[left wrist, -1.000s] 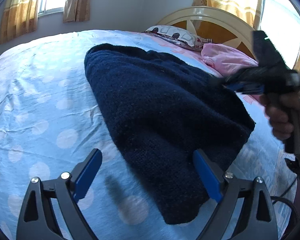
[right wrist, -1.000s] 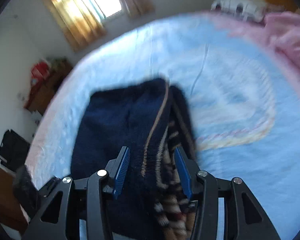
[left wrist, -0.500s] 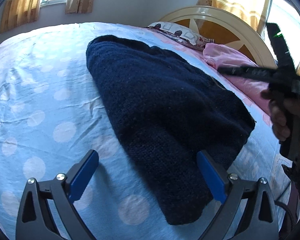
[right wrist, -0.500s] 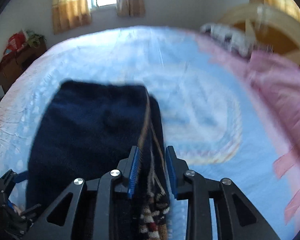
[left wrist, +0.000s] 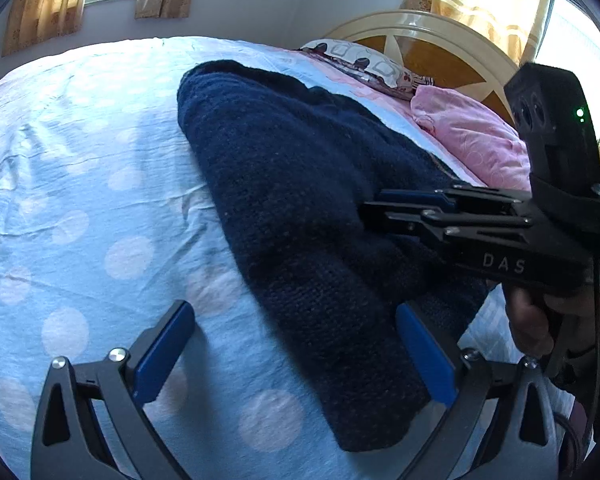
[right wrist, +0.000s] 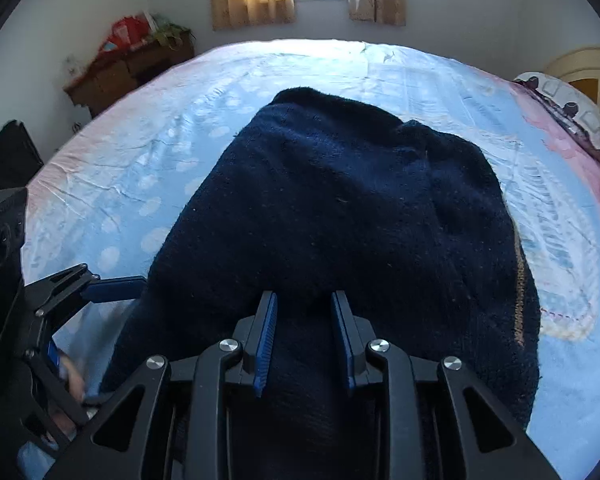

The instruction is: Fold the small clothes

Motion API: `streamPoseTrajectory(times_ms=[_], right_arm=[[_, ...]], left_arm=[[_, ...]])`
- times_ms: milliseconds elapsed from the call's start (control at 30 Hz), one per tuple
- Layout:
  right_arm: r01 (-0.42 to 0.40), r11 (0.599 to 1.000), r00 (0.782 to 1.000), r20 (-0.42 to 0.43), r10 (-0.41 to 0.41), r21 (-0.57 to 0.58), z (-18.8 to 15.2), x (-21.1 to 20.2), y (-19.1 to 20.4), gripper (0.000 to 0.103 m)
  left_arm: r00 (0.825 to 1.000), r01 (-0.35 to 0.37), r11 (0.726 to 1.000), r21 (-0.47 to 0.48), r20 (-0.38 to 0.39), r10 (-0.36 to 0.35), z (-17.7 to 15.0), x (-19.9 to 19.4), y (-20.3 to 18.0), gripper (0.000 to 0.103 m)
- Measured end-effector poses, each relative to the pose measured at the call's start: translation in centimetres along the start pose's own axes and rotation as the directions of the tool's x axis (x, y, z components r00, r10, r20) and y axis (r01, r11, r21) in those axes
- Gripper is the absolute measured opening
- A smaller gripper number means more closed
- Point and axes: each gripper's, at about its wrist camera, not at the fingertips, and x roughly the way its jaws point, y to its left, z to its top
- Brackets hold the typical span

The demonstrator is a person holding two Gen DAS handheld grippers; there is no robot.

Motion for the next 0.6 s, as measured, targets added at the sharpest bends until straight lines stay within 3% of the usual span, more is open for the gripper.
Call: streamPoseTrajectory(times_ms=[133,200,267,367,467,533,600], right_arm=[[-0.031,1.000,0.999,-0.009,0.031,-0.004,0.3,-0.3,-0.3,0.028],[-0.039,0.999,0.999,0.032,0.039,0.022,1.4,-1.4,-1.4,0.029],[-0.031,0.998,0.995,0.095,0.025,0.062,2.8,-2.4,-3.5,0.029],[-0.011,0.990,0.996,0.086,-0.001,0.138,4.9,-1.2,-6.8,0.029],[0.000,0.983,1.000,0.015,-0.003,0.183,6.4,1.7,-9.3,0.029],[0.023,0.971,0.999,-0.053,-0.011,0.237,6.5,3.8,-11.1,0.029],[0.002,0.962,0.999,-0.047,0.011,0.272,6.6,4.3,-12.2,0.027]], left_arm=[[1.000,-0.011,1.000,-0.008,0.009,0.011,0.1,-0.4,0.1,0.103],[0.999,-0.010,1.000,-0.012,0.041,0.011,0.7,-1.3,0.1,0.103],[0.998,-0.001,1.000,-0.008,0.066,0.001,1.7,-1.9,0.0,0.103],[0.996,-0.047,0.998,0.046,0.078,0.043,4.2,-1.5,-0.9,0.103],[0.997,-0.082,0.995,0.064,0.001,0.082,6.2,1.4,-1.2,0.103],[0.984,-0.151,0.986,0.073,-0.079,0.157,6.5,4.3,-0.9,0.103],[0.990,-0.107,0.994,0.025,-0.085,0.108,6.2,5.2,-0.2,0.103]])
